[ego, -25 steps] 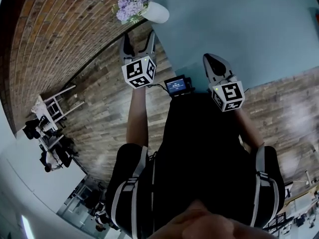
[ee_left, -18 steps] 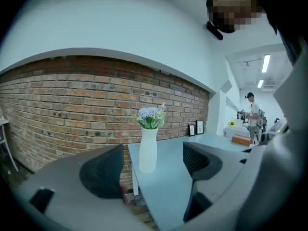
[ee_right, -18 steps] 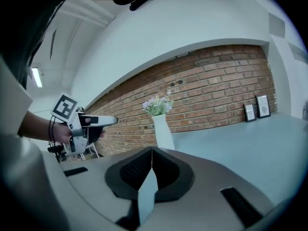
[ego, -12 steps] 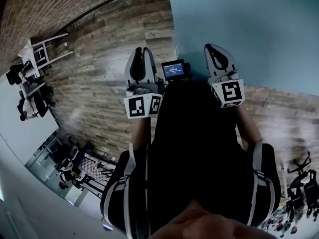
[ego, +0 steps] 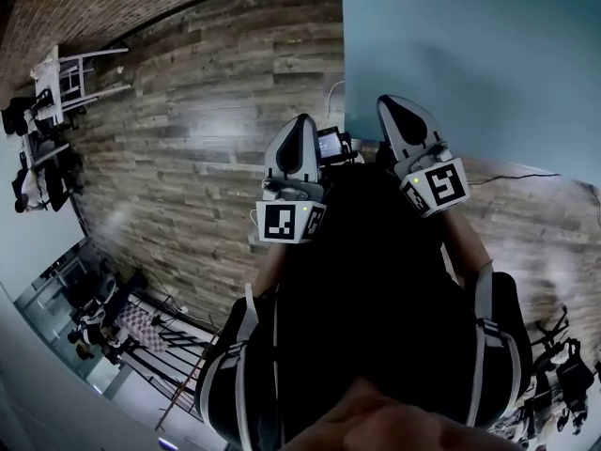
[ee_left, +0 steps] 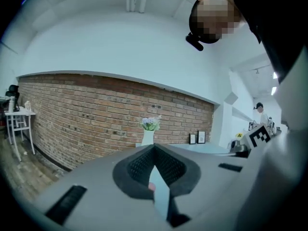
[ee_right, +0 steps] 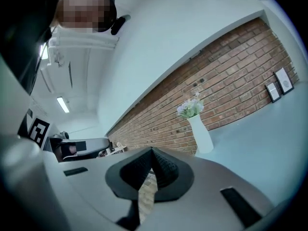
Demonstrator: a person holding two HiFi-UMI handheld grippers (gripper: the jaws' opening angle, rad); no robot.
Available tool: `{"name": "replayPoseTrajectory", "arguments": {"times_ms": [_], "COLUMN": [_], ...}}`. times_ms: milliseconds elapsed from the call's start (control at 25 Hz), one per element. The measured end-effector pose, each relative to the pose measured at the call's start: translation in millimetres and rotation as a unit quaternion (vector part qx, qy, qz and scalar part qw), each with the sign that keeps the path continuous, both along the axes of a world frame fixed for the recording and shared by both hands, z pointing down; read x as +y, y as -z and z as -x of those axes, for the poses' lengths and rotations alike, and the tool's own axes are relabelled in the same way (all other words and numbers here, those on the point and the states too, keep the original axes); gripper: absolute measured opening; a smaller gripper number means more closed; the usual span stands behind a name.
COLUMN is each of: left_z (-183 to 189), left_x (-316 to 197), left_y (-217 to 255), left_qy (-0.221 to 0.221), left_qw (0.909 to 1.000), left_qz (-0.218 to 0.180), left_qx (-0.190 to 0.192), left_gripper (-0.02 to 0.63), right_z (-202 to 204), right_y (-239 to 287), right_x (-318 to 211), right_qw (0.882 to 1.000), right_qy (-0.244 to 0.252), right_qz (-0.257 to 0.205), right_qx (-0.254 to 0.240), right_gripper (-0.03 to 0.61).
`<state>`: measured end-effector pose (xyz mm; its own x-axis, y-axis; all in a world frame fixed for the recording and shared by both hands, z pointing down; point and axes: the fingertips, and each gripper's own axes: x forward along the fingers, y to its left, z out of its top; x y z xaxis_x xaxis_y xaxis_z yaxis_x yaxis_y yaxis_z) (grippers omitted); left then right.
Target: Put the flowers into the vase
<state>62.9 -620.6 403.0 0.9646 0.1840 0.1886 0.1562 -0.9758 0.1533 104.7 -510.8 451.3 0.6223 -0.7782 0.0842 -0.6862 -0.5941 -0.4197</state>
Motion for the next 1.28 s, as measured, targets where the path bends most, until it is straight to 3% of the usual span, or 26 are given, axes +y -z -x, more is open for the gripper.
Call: {"name": "replayPoseTrajectory", "arguments": {"times_ms": [160,280,600,760,960,1280], "left_z": [82,139,212,268,280,289], "left_x": [-24,-40,-46,-44,-44,38], "left_y": [9,7,4,13,-11,-4], "left_qy": [0.03,0.021,-0.016,-0.024,-0.003,-0.017], "left_qw": [0.9988,0.9969,0.9939,0.9952,0.9956,0.9948], "left_qz": [0.036,0.076,0.108,0.094,0.094,0.1], "left_qx": [0.013,0.007,0.014,0.012,-0.006,-0.005], "left_gripper": [0.028,0.029,0.029,0.029,0.029,0.029], "right_z": [78,146,251,307,316,323], "right_y": [21,26,39,59,44,44], "right_x": [-21,-38,-35,-11,-3,58], "right_qw": [0.998,0.999,0.995,0.994,0.995,0.996], "right_qy": [0.017,0.003,-0.044,-0.066,-0.066,-0.076], "right_qz": [0.051,0.052,0.085,0.083,0.071,0.05], "right_qx": [0.02,-0.007,-0.018,-0.001,0.005,0.008], "right_gripper": [0.017,0.017,0.017,0.017,0.017,0.017]}}
